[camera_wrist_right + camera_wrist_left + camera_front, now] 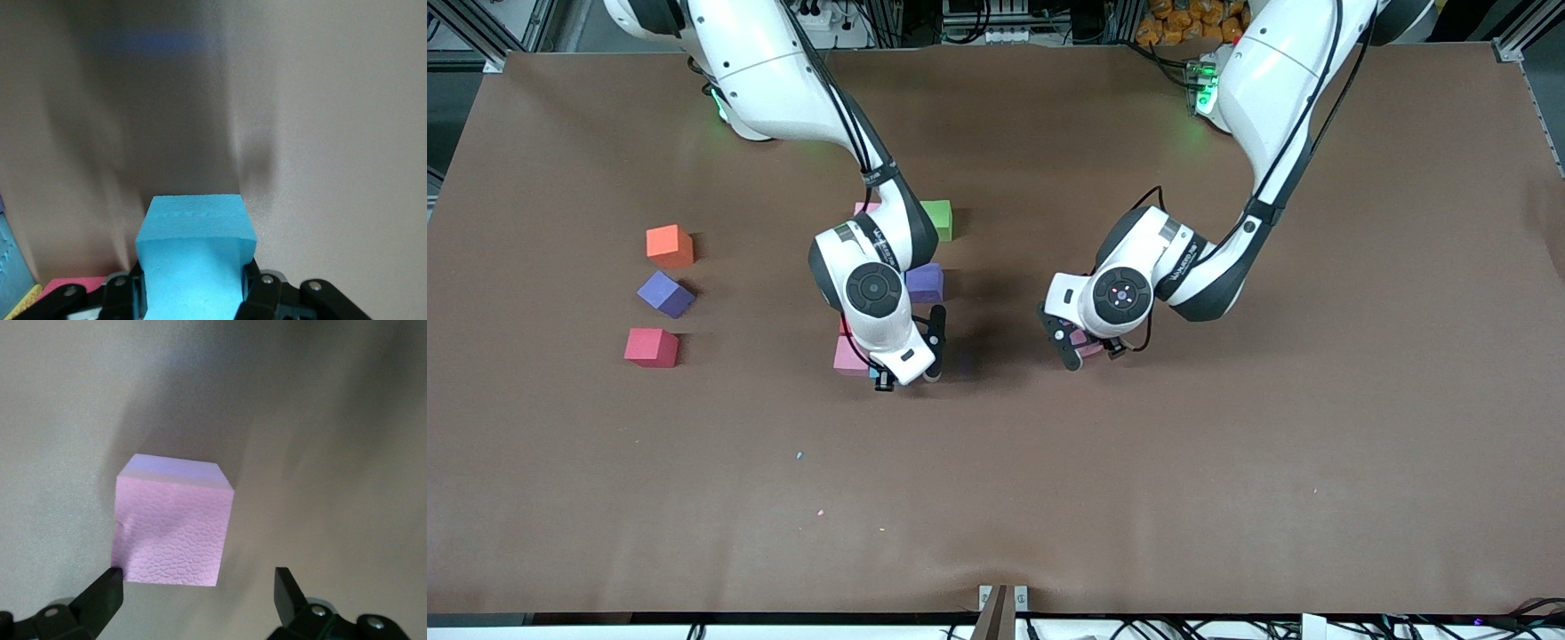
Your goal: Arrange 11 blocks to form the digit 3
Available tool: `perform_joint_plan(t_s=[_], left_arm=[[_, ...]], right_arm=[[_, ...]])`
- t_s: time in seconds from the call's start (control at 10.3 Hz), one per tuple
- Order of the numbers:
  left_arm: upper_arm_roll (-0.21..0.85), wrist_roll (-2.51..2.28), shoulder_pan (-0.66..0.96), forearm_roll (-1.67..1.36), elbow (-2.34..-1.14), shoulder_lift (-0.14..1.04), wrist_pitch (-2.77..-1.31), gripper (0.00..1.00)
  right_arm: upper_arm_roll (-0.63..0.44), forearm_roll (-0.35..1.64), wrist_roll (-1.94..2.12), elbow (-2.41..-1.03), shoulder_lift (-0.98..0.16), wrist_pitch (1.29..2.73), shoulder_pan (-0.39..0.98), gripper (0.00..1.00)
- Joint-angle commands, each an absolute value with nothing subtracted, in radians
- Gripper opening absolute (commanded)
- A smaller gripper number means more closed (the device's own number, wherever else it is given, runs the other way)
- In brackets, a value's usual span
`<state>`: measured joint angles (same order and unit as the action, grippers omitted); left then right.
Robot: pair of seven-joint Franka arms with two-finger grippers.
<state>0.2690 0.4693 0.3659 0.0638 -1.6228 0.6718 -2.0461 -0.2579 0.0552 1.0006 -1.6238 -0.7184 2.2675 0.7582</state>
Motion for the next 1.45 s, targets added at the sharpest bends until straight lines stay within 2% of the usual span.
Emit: perform_joint_plan(t_s=[0.0, 0.39, 0.48, 0.58, 0.87, 1.16, 1.26, 1.36], left_arm=[[0.27, 0.497, 0.362, 0.043, -1.589, 0.689, -2.057, 1.0], [0.27, 0.497, 0.362, 0.032, -1.577, 0.686, -2.057, 1.0], [0.268, 0.505, 0.362, 0.034, -1.577, 0.689, -2.057, 1.0], [0.267, 0.511, 0.364, 0.032, -1.577, 0.693, -2.057, 1.0], [0.267, 0.541, 0.367, 0.034, -1.577, 0.712, -2.063, 1.0], [0.268, 0.546, 0.367, 0.029, -1.578, 0.719, -2.082, 1.0], [0.267, 0.548, 0.365, 0.031, -1.577, 0.721, -2.082, 0.76], [0.268, 0.57, 0.365, 0.031, -1.575, 0.73, -2.083, 0.39]], right_arm=[[-0.258, 0.06, 1.017, -1.689, -0.68, 2.275, 0.773, 0.17], [-0.258, 0.06, 1.017, -1.697, -0.672, 2.275, 0.776, 0.18], [-0.258, 0.06, 1.017, -1.697, -0.67, 2.272, 0.776, 0.43], [-0.258, 0.06, 1.016, -1.695, -0.666, 2.269, 0.778, 0.99], [-0.259, 0.06, 1.014, -1.695, -0.626, 2.249, 0.773, 1.0], [-0.265, 0.061, 1.008, -1.689, -0.565, 2.169, 0.762, 1.0], [-0.268, 0.063, 1.003, -1.687, -0.543, 2.137, 0.741, 1.0], [-0.268, 0.067, 1.0, -1.687, -0.528, 2.126, 0.701, 1.0]])
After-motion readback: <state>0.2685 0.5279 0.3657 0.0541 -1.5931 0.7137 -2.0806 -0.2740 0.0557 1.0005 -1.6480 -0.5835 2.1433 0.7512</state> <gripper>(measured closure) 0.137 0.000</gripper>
